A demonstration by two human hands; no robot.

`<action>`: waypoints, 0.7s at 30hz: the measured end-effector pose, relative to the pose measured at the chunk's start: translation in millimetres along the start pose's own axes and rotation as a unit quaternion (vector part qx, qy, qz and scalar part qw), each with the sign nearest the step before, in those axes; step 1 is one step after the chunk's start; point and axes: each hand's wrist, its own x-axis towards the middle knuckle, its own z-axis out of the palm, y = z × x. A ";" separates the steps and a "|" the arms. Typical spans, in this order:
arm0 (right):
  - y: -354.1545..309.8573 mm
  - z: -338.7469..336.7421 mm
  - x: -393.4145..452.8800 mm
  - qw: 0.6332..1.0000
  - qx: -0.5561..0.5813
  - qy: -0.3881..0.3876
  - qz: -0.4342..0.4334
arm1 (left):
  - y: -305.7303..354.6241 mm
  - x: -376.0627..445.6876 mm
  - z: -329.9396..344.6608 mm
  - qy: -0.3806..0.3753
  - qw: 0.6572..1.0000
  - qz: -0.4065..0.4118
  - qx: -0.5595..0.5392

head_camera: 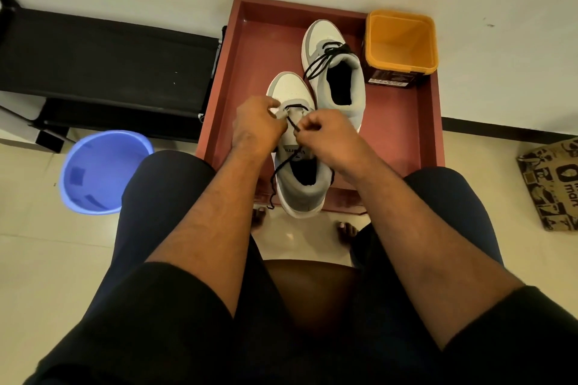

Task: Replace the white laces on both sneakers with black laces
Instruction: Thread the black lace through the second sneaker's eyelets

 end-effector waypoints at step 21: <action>32.0 -59.4 -27.1 0.940 0.340 0.007 -0.015 | 32.9 -44.4 -24.6 -0.148 0.968 0.098 -0.177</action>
